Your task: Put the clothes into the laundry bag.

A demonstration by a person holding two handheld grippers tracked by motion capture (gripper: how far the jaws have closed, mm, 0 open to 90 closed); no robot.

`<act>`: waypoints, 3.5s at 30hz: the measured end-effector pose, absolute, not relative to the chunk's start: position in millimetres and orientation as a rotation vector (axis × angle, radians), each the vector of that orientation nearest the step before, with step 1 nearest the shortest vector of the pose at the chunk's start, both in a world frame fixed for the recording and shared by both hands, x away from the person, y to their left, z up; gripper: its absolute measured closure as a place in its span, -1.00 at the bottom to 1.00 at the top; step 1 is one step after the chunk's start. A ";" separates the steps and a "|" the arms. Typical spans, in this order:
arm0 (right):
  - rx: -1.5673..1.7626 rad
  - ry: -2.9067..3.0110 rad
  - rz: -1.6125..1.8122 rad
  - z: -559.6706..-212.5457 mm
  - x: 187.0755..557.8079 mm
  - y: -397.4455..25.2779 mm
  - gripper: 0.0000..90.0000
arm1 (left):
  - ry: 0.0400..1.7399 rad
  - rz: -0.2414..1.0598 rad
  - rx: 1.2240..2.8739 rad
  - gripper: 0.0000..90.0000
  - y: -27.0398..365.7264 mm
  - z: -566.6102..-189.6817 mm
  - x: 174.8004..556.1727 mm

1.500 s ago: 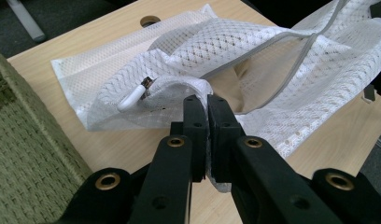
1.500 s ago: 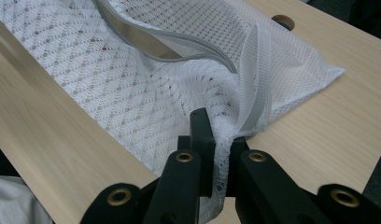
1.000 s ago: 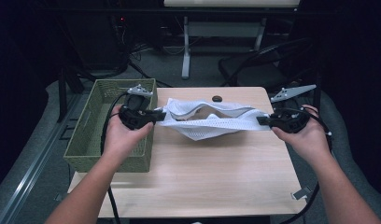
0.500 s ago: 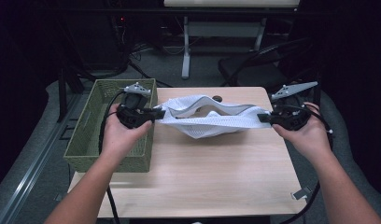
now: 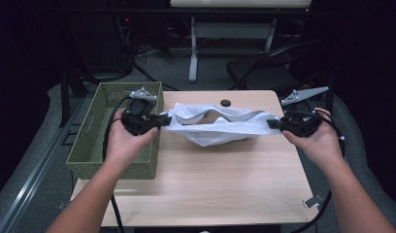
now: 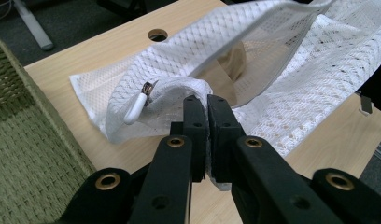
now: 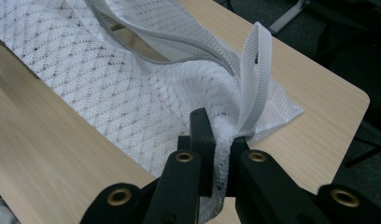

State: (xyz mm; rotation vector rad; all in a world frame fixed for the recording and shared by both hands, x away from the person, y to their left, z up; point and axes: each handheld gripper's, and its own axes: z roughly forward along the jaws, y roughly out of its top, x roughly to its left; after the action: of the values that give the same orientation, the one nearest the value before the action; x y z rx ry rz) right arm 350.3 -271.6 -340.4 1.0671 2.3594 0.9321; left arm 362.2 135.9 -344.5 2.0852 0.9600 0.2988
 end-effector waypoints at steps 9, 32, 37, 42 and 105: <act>1.097 2.373 0.960 -357.9 346.3 -275.8 0.98 | 0.954 0.261 2.098 0.95 135.2 -359.1 358.8; 1.137 2.438 0.986 -417.3 311.2 -274.1 0.97 | 0.968 0.198 2.141 0.94 137.0 -415.0 329.0; 1.151 2.449 1.015 -428.4 301.6 -274.3 0.97 | 0.977 0.178 2.143 0.94 140.8 -427.9 318.4; 1.160 2.464 1.031 -439.0 294.2 -273.3 0.97 | 0.986 0.169 2.133 0.94 143.1 -439.3 309.4; 1.325 2.581 0.981 -539.5 265.7 -266.8 0.80 | 1.112 0.022 2.207 0.77 148.5 -546.2 281.5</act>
State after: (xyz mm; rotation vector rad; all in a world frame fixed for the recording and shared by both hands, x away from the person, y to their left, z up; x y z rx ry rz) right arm 265.7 -266.8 -539.5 1.3248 2.5805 0.9808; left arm 281.5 148.5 -546.2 2.2074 1.1123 0.0221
